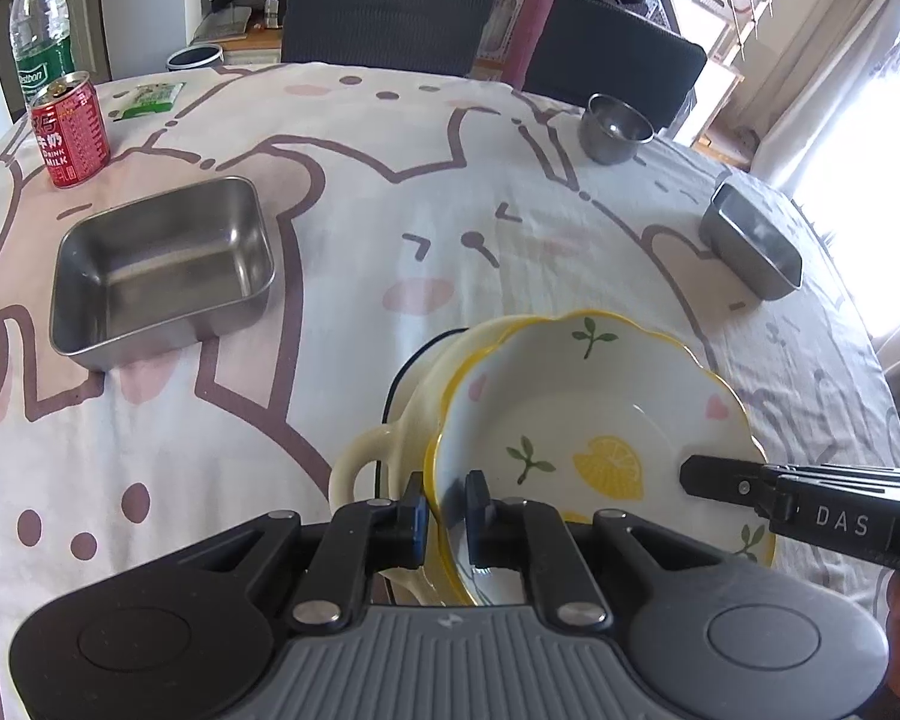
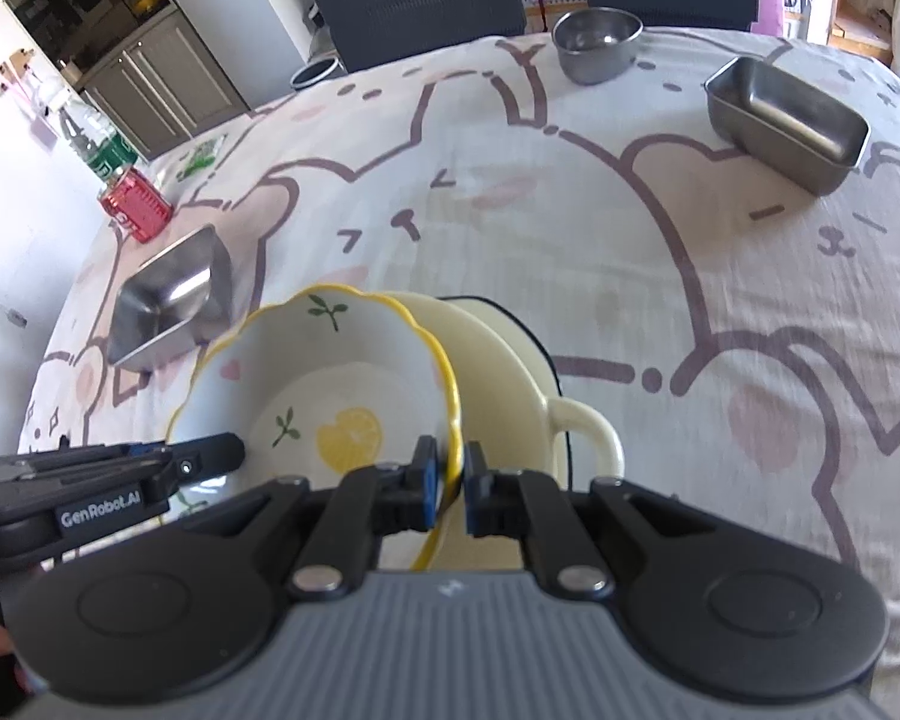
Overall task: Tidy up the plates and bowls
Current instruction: 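Lower the flower-print bowl into the cream bowl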
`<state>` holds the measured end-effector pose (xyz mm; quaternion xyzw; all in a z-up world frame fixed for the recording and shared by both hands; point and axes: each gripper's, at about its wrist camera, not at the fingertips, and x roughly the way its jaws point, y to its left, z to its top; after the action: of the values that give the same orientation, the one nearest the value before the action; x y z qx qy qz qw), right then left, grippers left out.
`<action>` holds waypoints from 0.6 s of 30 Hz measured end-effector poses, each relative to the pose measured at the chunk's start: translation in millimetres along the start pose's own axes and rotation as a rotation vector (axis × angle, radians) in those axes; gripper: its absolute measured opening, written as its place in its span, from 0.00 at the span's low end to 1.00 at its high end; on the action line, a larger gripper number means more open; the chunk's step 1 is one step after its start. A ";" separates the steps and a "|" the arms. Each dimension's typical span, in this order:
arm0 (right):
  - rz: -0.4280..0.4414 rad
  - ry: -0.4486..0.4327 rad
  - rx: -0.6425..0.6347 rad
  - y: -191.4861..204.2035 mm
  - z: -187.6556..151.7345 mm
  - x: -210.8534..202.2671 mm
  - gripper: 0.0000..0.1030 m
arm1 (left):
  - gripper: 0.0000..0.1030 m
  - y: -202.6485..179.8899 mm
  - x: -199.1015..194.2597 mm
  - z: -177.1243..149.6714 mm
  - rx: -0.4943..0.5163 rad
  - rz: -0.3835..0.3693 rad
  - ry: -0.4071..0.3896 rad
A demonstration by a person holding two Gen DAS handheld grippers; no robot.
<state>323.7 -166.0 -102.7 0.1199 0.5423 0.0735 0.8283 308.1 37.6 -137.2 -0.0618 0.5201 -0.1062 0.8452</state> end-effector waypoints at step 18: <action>0.005 0.075 0.054 -15.0 1.5 10.5 0.10 | 0.13 -9.9 14.5 -0.2 0.019 0.016 0.058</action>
<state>329.1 -177.9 -115.5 0.1406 0.5742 0.0656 0.8038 313.2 24.4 -147.7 -0.0462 0.5438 -0.1061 0.8312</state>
